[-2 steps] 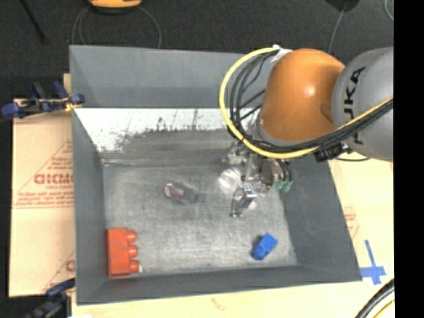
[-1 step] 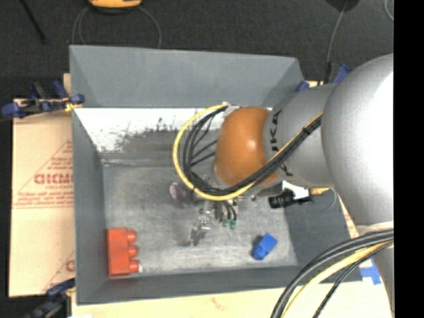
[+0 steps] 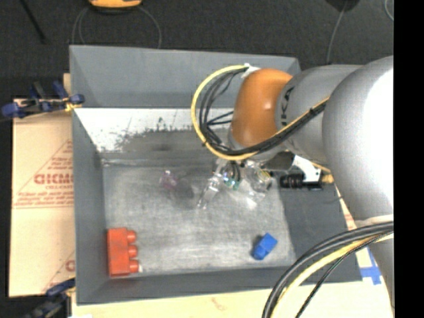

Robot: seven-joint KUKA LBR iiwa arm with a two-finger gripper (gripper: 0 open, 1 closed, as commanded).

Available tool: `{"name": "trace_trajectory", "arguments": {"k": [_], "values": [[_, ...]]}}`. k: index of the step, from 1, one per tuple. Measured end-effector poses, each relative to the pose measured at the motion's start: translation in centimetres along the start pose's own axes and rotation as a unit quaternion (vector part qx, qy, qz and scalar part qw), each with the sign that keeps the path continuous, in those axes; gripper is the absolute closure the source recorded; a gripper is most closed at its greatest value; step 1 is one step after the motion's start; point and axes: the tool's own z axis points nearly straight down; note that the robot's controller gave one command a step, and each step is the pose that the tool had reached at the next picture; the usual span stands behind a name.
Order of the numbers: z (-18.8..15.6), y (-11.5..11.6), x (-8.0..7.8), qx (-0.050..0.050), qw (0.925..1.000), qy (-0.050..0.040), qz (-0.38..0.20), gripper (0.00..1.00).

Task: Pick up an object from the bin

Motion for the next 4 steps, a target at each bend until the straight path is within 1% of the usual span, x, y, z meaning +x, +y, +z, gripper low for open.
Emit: {"name": "trace_trajectory", "arguments": {"k": [1, 2, 3, 4], "values": [[3.51, 3.45, -0.05, 0.000, 0.9990, -0.0004, 0.044, 0.00], [3.02, 3.47, -0.67, -0.001, 0.9985, 0.0000, 0.054, 0.00], [3.44, 3.67, -0.98, 0.000, 0.9992, -0.0028, 0.041, 0.00], [2.63, 2.93, -0.75, 0.002, 0.9998, 0.0009, 0.019, 0.00]]}}
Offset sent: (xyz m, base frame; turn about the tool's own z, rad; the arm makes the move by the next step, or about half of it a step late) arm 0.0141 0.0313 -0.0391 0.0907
